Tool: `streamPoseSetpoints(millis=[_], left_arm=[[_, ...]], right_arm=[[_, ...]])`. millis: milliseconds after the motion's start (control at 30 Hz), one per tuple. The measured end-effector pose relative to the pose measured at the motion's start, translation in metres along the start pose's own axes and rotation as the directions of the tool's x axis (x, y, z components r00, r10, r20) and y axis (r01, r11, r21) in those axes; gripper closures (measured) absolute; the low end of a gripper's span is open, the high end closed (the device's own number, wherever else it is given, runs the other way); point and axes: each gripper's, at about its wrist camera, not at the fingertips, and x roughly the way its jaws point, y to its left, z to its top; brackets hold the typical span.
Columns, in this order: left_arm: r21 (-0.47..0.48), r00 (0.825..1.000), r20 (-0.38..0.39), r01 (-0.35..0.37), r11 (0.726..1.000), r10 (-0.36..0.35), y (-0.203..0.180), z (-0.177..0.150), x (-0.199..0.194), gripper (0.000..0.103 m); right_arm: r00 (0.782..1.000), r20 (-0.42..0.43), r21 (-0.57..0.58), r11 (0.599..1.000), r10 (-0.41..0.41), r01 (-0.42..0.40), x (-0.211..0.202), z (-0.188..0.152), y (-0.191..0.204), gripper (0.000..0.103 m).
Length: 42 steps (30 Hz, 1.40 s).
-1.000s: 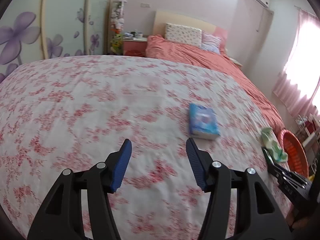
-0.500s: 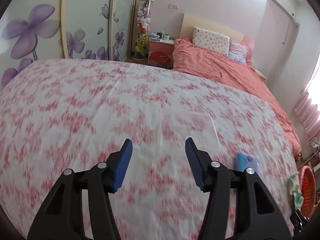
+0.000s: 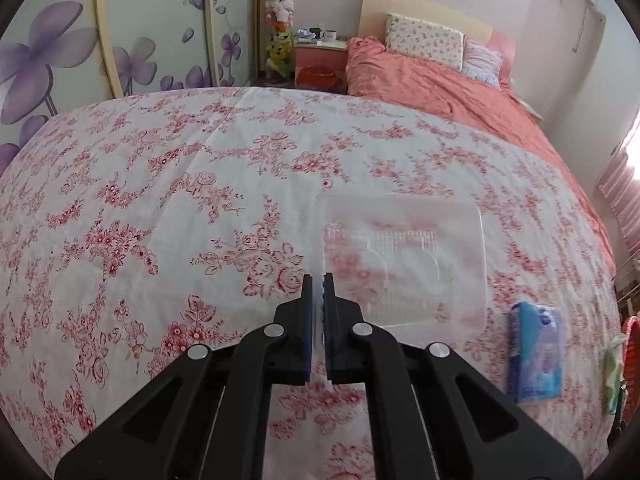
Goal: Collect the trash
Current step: 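Grasp the green lip-gel tube with the right tool while the left tool grasps the clear plastic tray, then carry the tube and plastic tray over the basket and open both tools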
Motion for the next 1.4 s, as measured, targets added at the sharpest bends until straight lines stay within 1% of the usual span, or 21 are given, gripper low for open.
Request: streamPoseSetpoints(millis=[167, 333, 433, 467, 633, 800, 1167, 1400], left_arm=[[0.034, 0.997, 0.079, -0.004, 0.999, 0.001, -0.010, 0.003, -0.031, 0.099], [0.099, 0.986, 0.165, -0.006, 0.995, -0.011, -0.033, 0.000, -0.069, 0.099], [0.135, 0.980, 0.193, 0.013, 0.991, -0.039, -0.051, -0.002, -0.085, 0.099], [0.146, 0.978, 0.197, 0.031, 0.989, -0.060, -0.059, -0.004, -0.092, 0.099], [0.187, 0.971, 0.196, 0.102, 0.977, -0.139, -0.088, -0.015, -0.108, 0.099], [0.236, 0.960, 0.187, 0.163, 0.958, -0.209, -0.121, -0.029, -0.121, 0.099], [0.324, 0.938, 0.159, 0.245, 0.914, -0.308, -0.186, -0.060, -0.133, 0.099], [0.361, 0.921, 0.131, 0.302, 0.883, -0.368, -0.221, -0.078, -0.140, 0.099]], right_arm=[[1.000, 0.030, 0.010, 1.000, -0.004, 0.004, -0.012, 0.004, -0.005, 0.085], [0.997, 0.076, 0.033, 0.999, -0.013, 0.011, -0.031, 0.009, -0.014, 0.085], [0.995, 0.097, 0.046, 0.999, -0.021, 0.017, -0.040, 0.010, -0.021, 0.085], [0.994, 0.104, 0.051, 0.999, -0.025, 0.020, -0.044, 0.010, -0.024, 0.085], [0.988, 0.142, 0.077, 0.996, -0.054, 0.043, -0.062, 0.011, -0.040, 0.085], [0.981, 0.176, 0.118, 0.991, -0.086, 0.066, -0.079, 0.010, -0.061, 0.085], [0.958, 0.228, 0.221, 0.968, -0.173, 0.122, -0.106, 0.004, -0.114, 0.085], [0.942, 0.248, 0.261, 0.952, -0.225, 0.159, -0.115, -0.001, -0.138, 0.085]])
